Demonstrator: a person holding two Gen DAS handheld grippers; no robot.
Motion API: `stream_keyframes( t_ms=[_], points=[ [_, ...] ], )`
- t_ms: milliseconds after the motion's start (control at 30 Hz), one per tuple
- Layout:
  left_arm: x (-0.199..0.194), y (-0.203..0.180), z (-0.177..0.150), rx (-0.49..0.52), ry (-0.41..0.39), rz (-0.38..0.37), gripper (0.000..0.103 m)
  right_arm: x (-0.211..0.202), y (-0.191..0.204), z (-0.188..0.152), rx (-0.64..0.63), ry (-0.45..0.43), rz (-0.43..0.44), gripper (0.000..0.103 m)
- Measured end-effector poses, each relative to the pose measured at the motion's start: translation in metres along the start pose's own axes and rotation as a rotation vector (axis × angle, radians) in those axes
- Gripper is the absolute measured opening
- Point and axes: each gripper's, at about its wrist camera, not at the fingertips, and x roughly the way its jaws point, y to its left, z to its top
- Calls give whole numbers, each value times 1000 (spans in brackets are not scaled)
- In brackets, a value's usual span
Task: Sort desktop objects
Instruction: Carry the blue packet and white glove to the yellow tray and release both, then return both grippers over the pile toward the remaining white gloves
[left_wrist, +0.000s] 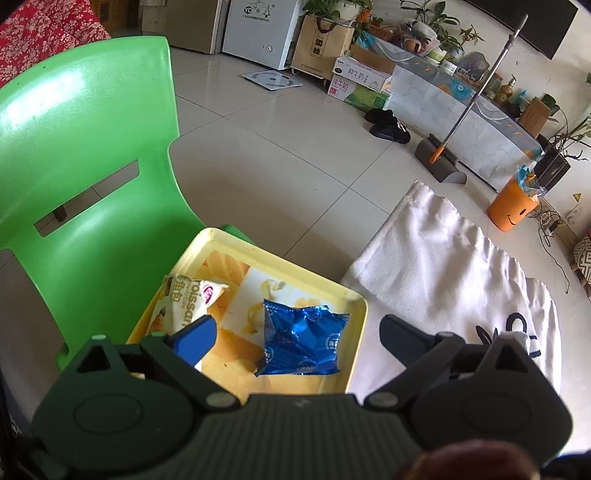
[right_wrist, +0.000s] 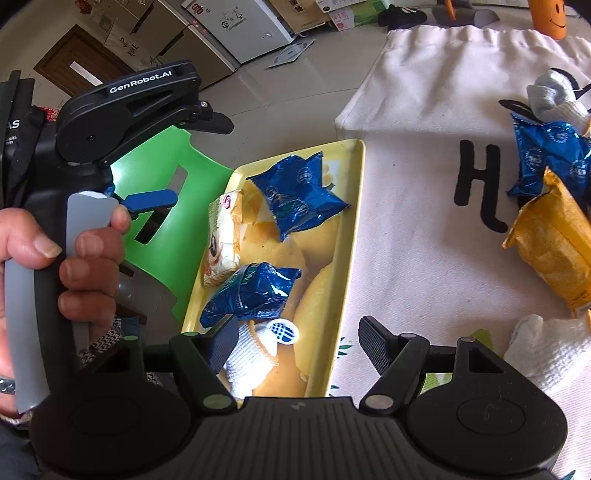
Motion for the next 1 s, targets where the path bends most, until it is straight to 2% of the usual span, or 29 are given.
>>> stream_keyframes(
  t_ms=[333,733,1000],
  points=[
    [2,-43,-23,95,44,-46,102,-40,-45,2,69,-59,-133,73],
    [9,-94,-59,212,111,-100,102,-91,-102,10,236,-134,-273,74],
    [10,-130,-94,317,173,-139,102,-124,-143,11,372,-175,-345,74]
  ],
)
